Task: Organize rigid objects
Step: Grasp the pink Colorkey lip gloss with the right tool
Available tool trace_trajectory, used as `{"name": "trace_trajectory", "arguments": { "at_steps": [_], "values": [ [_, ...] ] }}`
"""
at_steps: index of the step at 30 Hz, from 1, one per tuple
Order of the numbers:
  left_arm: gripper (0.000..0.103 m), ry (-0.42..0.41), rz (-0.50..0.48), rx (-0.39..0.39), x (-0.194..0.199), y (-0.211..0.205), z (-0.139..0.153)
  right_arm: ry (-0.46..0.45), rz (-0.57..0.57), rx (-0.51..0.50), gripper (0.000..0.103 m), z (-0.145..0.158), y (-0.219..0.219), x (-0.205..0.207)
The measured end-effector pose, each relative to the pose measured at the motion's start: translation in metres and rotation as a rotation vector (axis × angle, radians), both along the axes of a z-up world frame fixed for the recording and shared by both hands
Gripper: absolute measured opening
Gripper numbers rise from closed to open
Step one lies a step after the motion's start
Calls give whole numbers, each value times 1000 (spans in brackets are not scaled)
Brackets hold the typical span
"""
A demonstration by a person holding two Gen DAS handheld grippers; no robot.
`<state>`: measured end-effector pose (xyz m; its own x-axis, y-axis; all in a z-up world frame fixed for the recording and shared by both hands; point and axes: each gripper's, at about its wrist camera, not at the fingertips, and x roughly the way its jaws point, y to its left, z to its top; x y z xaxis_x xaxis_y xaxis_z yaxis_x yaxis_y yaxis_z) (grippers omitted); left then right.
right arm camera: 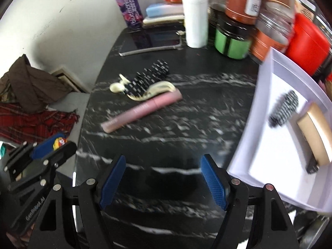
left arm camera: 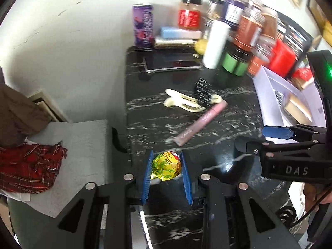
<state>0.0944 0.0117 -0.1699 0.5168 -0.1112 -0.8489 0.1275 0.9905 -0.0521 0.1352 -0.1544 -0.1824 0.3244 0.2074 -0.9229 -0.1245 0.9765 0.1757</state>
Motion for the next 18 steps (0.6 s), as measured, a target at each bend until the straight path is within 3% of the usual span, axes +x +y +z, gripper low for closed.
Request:
{"name": "trace_trajectory", "arguments": {
  "at_steps": [11,18],
  "values": [
    [27,-14,91,-23,18,34,-10,59,-146,47,76,-22,26,51],
    [27,-4,131,-26,24,50,-20,106,-195,2,65,-42,40,67]
  ]
}}
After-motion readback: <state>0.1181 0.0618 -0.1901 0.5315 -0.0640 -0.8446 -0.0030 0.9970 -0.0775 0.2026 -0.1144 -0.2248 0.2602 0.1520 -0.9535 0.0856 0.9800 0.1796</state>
